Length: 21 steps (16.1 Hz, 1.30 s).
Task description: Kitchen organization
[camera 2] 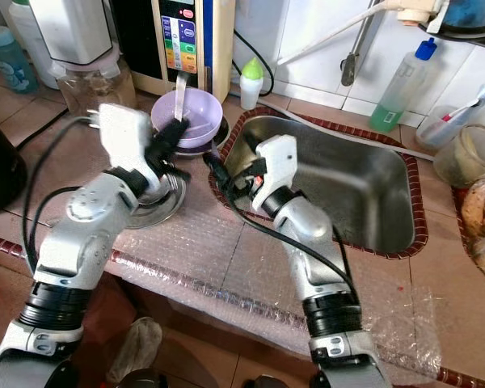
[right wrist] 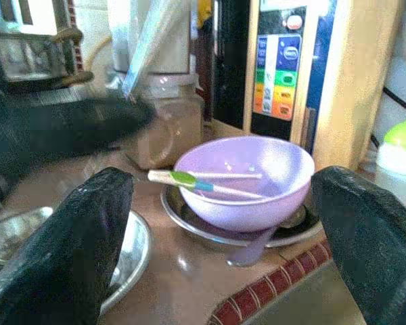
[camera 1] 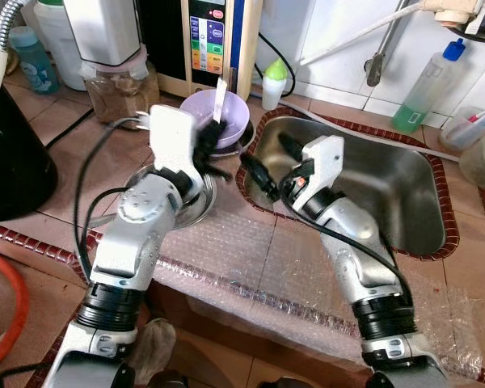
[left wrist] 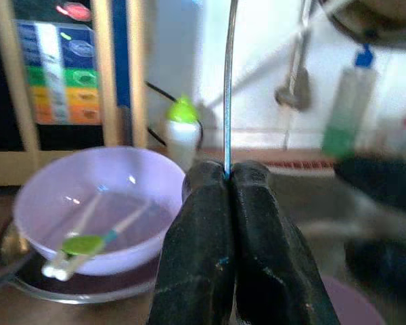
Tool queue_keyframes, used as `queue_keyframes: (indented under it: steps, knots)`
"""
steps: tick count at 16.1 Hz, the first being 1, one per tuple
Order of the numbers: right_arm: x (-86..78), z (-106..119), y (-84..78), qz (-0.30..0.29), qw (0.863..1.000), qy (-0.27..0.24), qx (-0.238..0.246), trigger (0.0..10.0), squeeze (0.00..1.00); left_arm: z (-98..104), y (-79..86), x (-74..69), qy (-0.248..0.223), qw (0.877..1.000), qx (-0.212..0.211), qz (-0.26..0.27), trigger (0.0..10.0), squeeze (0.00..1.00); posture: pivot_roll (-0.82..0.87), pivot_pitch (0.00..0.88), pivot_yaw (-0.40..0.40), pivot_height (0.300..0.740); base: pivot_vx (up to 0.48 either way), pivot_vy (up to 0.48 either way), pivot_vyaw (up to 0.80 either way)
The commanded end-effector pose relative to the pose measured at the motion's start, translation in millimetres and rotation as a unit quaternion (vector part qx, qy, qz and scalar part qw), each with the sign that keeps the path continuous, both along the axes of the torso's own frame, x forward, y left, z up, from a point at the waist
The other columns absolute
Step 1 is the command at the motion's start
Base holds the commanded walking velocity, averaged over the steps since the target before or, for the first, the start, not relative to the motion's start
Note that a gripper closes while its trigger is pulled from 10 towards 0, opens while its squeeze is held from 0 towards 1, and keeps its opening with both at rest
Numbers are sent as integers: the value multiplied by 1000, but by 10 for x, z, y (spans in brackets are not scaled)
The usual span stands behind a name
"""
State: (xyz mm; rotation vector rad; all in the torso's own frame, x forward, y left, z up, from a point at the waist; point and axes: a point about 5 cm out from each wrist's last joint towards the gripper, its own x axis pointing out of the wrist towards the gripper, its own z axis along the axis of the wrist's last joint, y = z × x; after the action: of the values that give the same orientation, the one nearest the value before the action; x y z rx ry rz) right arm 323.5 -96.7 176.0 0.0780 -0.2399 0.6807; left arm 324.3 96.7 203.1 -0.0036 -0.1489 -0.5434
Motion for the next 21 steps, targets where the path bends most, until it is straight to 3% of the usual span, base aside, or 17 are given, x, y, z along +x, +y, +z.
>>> queue_keyframes:
  steps: [1,2,5,8,10,12,13,14,18,21]
  knots:
    - [8,96,-37,7,1000,-8,13,10000,0,25,-75,7,-5,1000,2,-18,1569,0,66,23,-27,740,0,0,0]
    - [13,130,-43,11,1000,-13,16,10000,0,20,-77,22,-4,1000,2,-13,353,0,65,24,-27,740,0,0,0]
    - [38,239,-87,36,999,-7,39,10000,0,-20,-109,8,-12,999,31,-33,0,0,61,27,-24,740,0,0,0]
    - [82,258,-75,44,997,10,60,10000,0,-61,-236,-80,-17,994,56,-91,0,0,62,27,-23,740,0,0,0]
    - [132,254,-28,46,996,22,73,10000,0,-76,-290,-113,-19,992,59,-106,980,0,62,28,-24,740,0,0,0]
    - [192,236,28,45,995,34,78,10000,0,-78,-333,-136,-21,990,62,-122,1255,0,65,29,-26,740,0,0,0]
    - [272,214,72,28,995,52,86,1608,0,-80,-355,-154,-23,990,60,-127,1373,0,66,29,-28,740,0,0,0]
    - [306,207,91,20,994,60,88,0,0,-75,-355,-149,-24,990,57,-125,1333,0,68,28,-29,740,0,0,0]
    - [434,269,75,-17,983,97,156,0,0,-56,-354,-153,-29,990,59,-125,1725,0,77,25,-36,740,0,0,0]
    - [463,281,54,-22,981,105,163,0,0,-65,-347,-155,-30,990,62,-123,1882,0,77,20,-36,740,0,0,0]
